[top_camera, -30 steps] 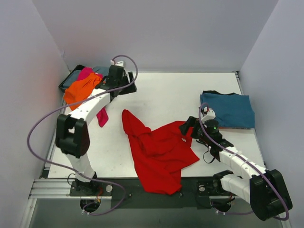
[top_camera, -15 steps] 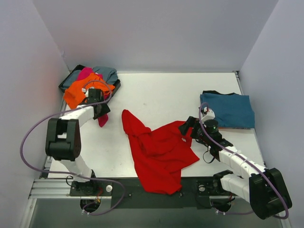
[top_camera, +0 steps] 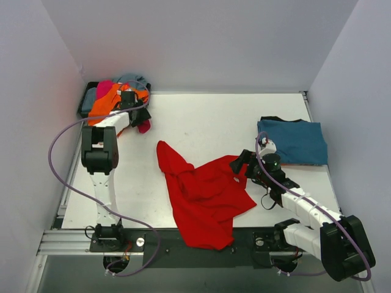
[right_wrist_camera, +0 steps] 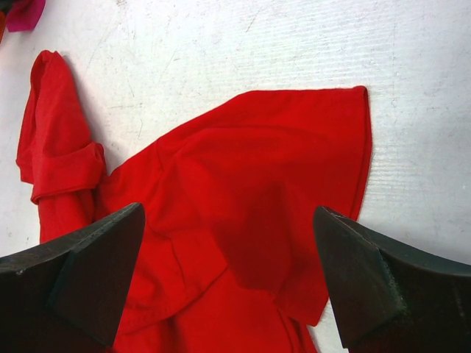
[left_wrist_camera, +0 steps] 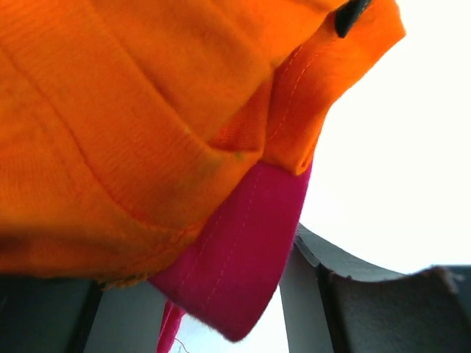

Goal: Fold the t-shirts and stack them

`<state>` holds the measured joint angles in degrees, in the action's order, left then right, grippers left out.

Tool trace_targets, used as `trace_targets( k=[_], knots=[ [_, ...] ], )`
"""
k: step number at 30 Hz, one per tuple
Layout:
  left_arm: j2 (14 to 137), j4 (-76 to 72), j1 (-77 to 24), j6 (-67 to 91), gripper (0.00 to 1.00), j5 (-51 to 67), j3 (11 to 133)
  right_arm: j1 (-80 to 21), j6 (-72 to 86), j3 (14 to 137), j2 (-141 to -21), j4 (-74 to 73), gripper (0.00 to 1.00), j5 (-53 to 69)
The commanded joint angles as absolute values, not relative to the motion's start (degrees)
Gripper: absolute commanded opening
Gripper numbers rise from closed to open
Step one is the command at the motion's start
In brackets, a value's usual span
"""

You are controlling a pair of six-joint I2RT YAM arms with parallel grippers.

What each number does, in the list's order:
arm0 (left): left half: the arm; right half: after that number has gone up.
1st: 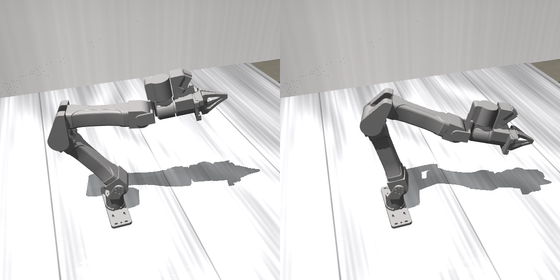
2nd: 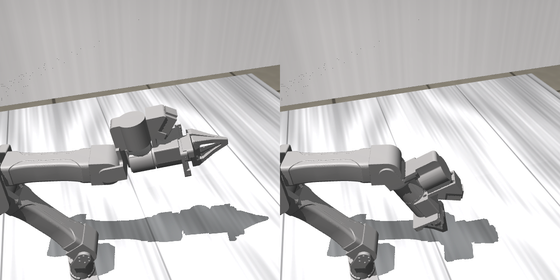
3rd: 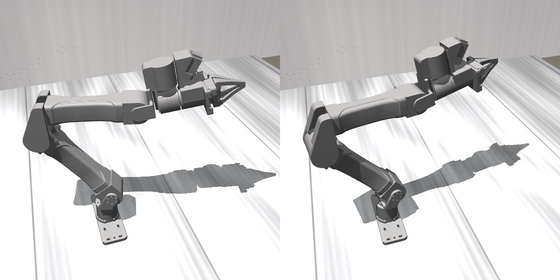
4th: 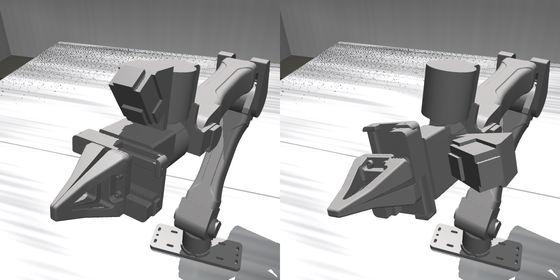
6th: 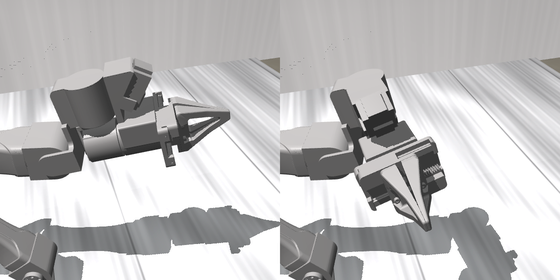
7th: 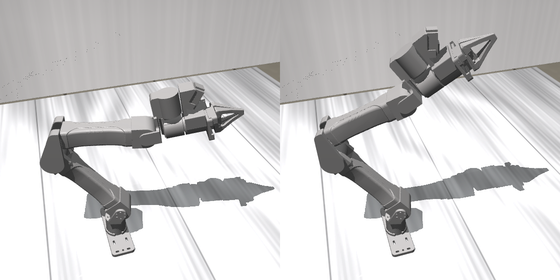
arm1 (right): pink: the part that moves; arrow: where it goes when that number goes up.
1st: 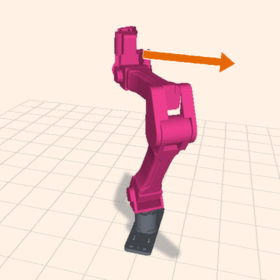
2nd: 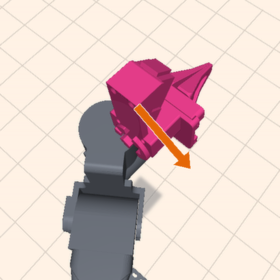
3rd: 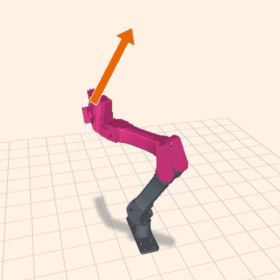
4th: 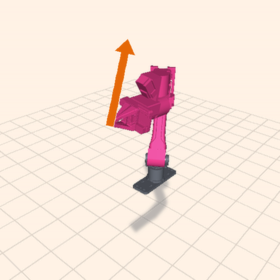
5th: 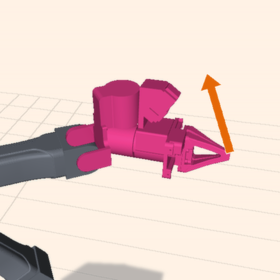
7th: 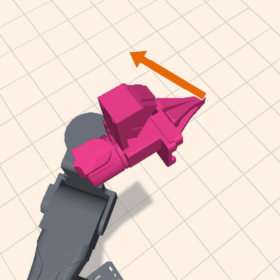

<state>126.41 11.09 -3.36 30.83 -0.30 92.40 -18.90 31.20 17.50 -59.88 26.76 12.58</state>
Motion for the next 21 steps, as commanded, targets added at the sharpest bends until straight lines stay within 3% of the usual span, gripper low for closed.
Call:
trace_targets(
  k=[1,4,8,11,14,21],
  knots=[
    [130.4,10.5,-1.8,29.2,0.63,4.9,102.4,-19.2,30.5,19.9,-60.3,28.4,0.92,12.9],
    [129.5,13.4,-2.7,28.7,0.66,8.6,103.7,-19.2,30.4,19.8,-60.5,28.5,0.92,13.0],
    [116.6,10.3,-6.8,26.4,0.75,6.9,88.5,-19.2,30.3,20.2,-60.7,28.0,0.92,13.0],
    [107.9,12.6,-9.7,25.8,0.84,5.5,83.9,-19.3,30.4,20.7,-61.6,27.6,0.92,12.9],
    [100.1,16.5,-14.8,25.3,0.85,1.1,79.2,-19.3,30.7,21.8,-62.6,25.2,0.91,12.2],
    [86.5,17.2,-24.3,29.1,0.82,-4.4,66.3,-20.5,31.3,22.2,-62.0,19.4,0.77,9.5]
  ],
)
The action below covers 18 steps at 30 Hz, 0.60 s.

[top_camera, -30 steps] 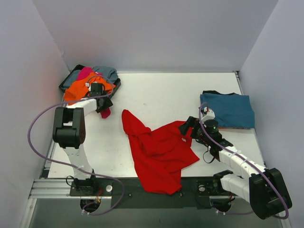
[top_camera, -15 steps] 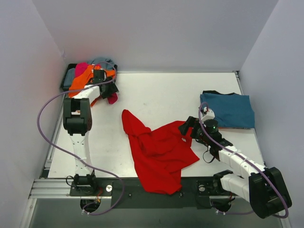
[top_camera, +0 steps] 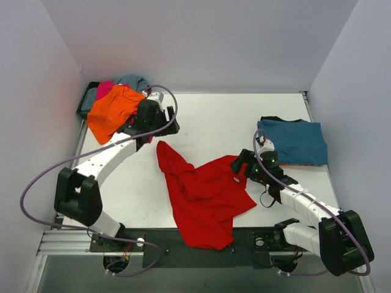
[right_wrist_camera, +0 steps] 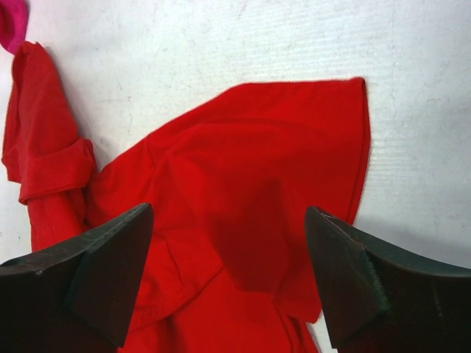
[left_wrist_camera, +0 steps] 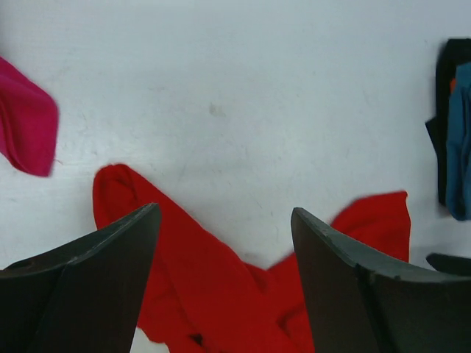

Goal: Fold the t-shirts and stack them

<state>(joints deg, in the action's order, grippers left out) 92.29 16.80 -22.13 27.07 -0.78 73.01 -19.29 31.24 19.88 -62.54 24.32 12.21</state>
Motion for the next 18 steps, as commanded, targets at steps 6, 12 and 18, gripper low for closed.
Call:
trace_targets(
  k=[6,12,18],
  knots=[
    [78.7,16.4,-29.9,28.9,0.77,-4.1,56.5,-21.2,32.3,21.5,-60.9,14.6,0.66,5.4],
    [76.1,12.8,-33.0,26.2,0.77,-2.3,51.1,-21.6,32.2,24.8,-65.9,12.5,0.37,5.8],
    [77.0,11.2,-35.9,22.3,0.77,-1.8,49.7,-21.8,31.4,26.4,-67.5,12.9,0.00,7.8]
  ],
)
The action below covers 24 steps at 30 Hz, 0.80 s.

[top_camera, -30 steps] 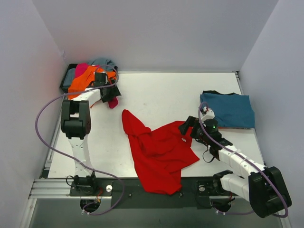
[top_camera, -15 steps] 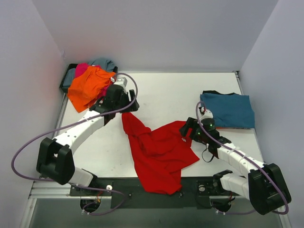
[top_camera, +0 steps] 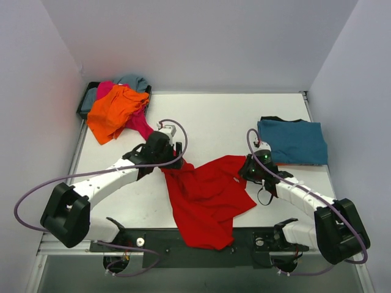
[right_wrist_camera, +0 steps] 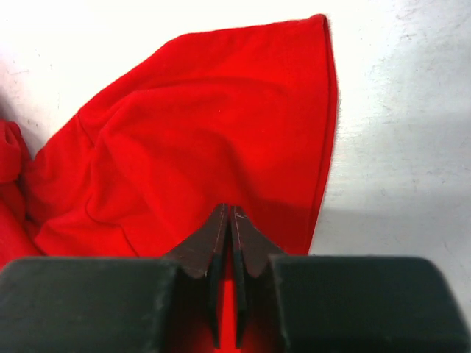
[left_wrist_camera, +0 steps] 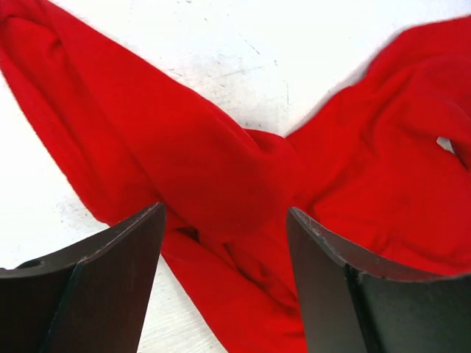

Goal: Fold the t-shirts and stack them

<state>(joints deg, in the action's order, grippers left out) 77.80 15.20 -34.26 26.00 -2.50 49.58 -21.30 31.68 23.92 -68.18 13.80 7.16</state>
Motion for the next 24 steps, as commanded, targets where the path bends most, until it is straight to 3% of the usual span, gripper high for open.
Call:
trace_targets(
  k=[1,6,10,13,15,16,18,19,21,22,24],
  knots=[
    [77.3,11.2,-36.4,22.1,0.77,-1.8,49.8,-21.9,31.2,26.5,-67.1,12.7,0.00,7.4],
    [80.1,12.7,-38.7,19.3,0.76,-4.1,51.8,-21.8,30.9,27.3,-65.5,11.9,0.00,6.9],
    [83.4,13.7,-39.8,17.6,0.67,-5.8,53.0,-21.9,30.8,27.5,-65.7,12.0,0.00,6.5],
    [85.2,14.2,-40.9,16.2,0.67,-7.5,53.8,-21.8,30.9,27.2,-66.1,12.6,0.00,6.9],
    [86.3,14.1,-41.0,16.1,0.67,-7.3,54.2,-21.8,30.9,27.1,-66.4,12.9,0.22,7.7],
    [87.1,14.1,-41.1,16.0,0.67,-7.3,54.5,-21.8,31.1,27.0,-66.4,13.0,0.43,8.1],
    [88.1,14.6,-41.0,15.9,0.66,-8.0,55.4,-21.8,31.6,26.6,-66.5,13.2,0.52,8.3],
    [88.3,15.0,-41.0,16.1,0.63,-9.2,55.8,-21.8,31.6,26.5,-66.7,13.1,0.53,8.3],
    [89.1,16.1,-41.1,16.5,0.49,-10.8,56.9,-21.9,32.1,26.5,-67.7,12.5,0.52,8.2],
    [89.2,16.6,-41.1,16.7,0.36,-11.1,57.3,-21.9,32.3,26.6,-68.7,12.1,0.51,8.1],
    [88.6,17.0,-41.0,17.1,0.21,-11.6,57.7,-21.9,32.5,27.1,-70.2,11.4,0.50,8.2]
  ],
)
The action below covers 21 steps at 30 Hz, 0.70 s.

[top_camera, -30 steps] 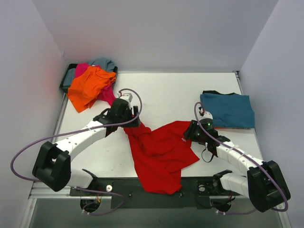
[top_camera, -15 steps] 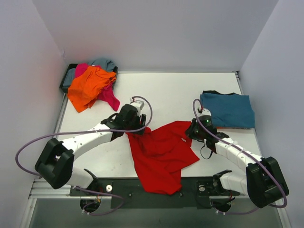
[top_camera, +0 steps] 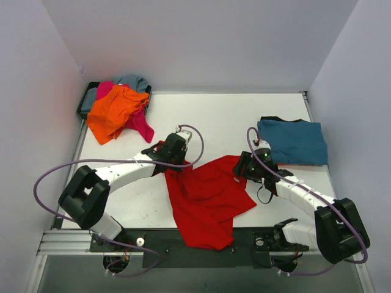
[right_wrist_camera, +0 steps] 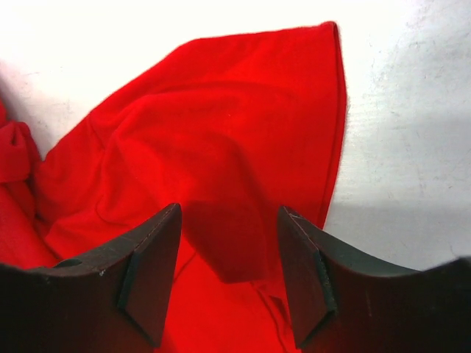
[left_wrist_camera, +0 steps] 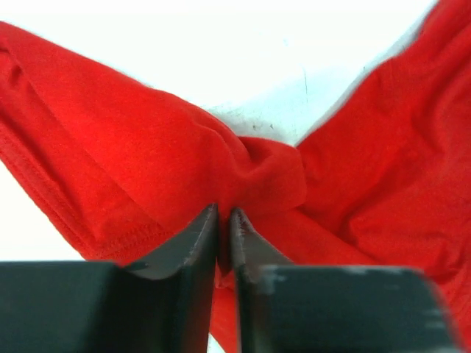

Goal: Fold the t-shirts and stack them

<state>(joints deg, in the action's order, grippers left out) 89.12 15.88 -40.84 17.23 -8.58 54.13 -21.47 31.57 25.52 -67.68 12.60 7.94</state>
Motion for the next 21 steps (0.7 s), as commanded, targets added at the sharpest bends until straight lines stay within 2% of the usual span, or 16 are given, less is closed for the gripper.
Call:
trace_targets(
  k=[1,3,5,6,7,9,14,19,21],
  knots=[
    [88.2,17.1,-41.0,17.7,0.10,-11.8,57.7,-21.9,32.6,27.1,-70.8,11.7,0.50,9.1],
    [86.1,17.1,-41.0,18.3,0.00,-12.0,57.7,-22.1,33.0,26.8,-71.5,12.2,0.45,9.8],
    [84.6,17.2,-41.0,18.9,0.00,-12.4,57.5,-22.1,33.2,27.0,-72.0,12.0,0.36,9.6],
    [84.0,17.3,-41.0,19.0,0.00,-12.7,57.4,-22.1,33.0,27.6,-72.0,11.3,0.24,9.2],
    [83.1,17.4,-41.0,19.2,0.00,-13.4,57.4,-22.1,33.0,27.9,-72.0,10.8,0.19,8.8],
    [82.0,18.0,-41.0,20.0,0.00,-15.5,57.6,-22.1,32.6,29.4,-71.6,9.1,0.02,8.4],
    [79.2,19.8,-39.1,22.4,0.00,-21.0,59.0,-21.5,31.0,36.1,-69.6,2.7,0.00,5.5],
    [78.5,20.4,-31.0,23.2,0.00,-21.0,64.8,-16.5,31.1,46.1,-70.3,-2.3,0.00,6.4],
    [78.6,20.5,-26.7,23.1,0.00,-20.4,68.9,-13.5,31.7,53.8,-71.5,-4.4,0.00,8.7]
  ],
)
